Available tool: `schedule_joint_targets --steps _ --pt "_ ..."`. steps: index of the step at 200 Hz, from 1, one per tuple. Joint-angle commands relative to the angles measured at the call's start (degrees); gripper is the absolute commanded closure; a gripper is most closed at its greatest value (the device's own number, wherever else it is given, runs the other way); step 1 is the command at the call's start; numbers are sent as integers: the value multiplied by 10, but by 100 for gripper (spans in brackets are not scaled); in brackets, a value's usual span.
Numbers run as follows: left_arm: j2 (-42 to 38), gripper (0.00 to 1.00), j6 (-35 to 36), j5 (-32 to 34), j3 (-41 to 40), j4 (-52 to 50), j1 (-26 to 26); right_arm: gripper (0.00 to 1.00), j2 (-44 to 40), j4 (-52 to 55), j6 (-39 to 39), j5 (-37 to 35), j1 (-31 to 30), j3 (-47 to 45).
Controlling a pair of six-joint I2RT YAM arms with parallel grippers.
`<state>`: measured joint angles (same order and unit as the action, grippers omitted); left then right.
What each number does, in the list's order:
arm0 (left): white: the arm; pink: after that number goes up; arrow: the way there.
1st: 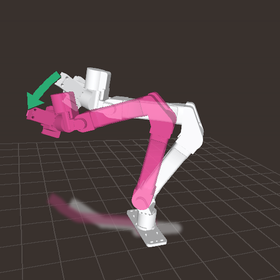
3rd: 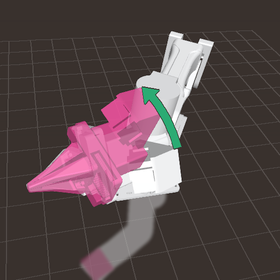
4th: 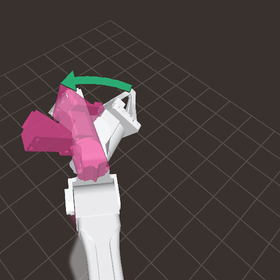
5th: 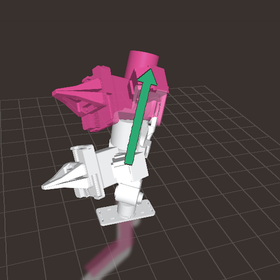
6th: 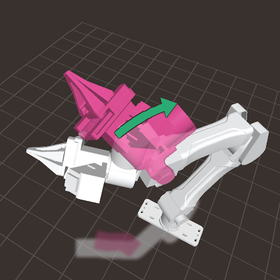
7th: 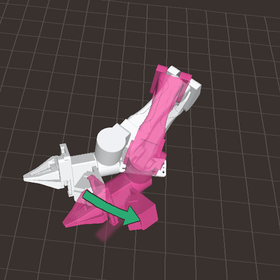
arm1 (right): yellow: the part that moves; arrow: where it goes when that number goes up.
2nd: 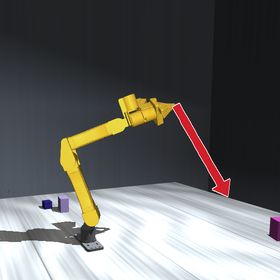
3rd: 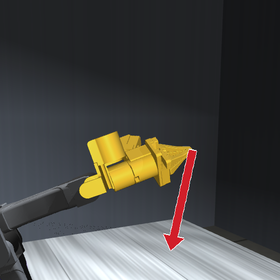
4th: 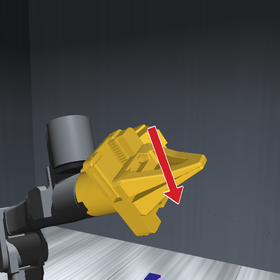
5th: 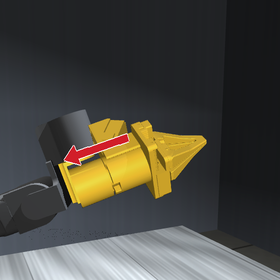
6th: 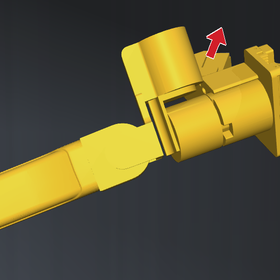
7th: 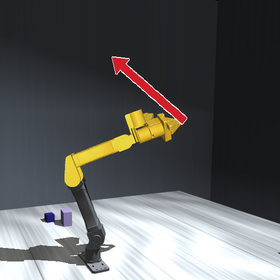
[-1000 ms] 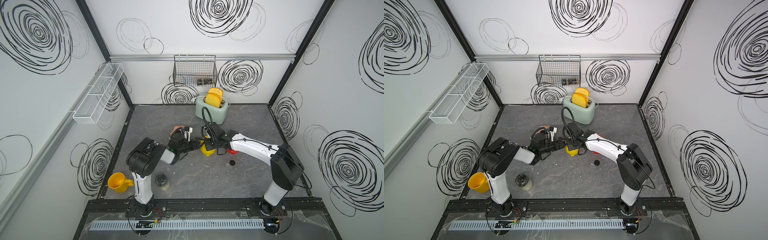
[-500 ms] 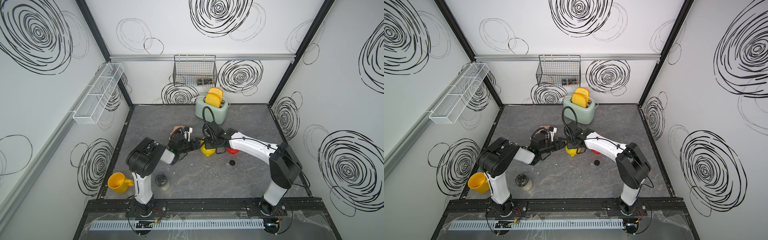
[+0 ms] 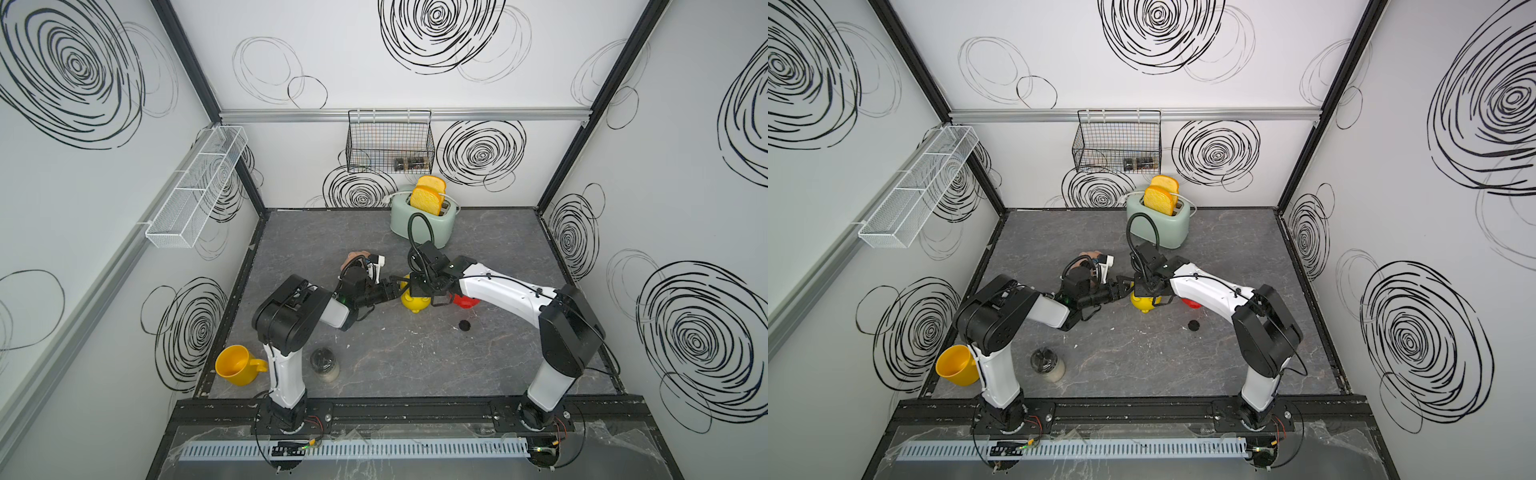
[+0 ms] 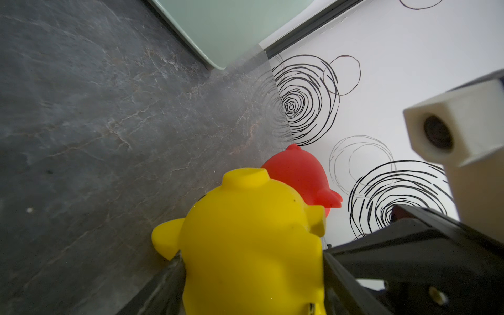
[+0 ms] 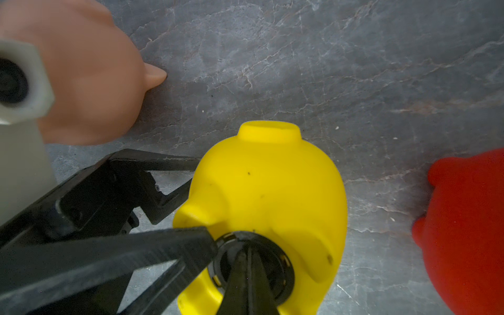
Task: Close piggy banks
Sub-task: Hold the piggy bank at the center of the board.
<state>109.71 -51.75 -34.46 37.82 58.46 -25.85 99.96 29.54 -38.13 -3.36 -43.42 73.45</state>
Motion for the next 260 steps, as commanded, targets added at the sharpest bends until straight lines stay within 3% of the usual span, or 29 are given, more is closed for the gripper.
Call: schedule_joint_targets --steps 1,144,260 --pt "6 21 -5 -1 -10 -2 4 98 15 14 -11 8 2 -16" --pt "-32 16 -3 -1 1 -28 12 86 -30 17 25 25 3 -12" --pt "-102 14 2 5 -21 -56 17 78 -146 25 72 5 22 -22"
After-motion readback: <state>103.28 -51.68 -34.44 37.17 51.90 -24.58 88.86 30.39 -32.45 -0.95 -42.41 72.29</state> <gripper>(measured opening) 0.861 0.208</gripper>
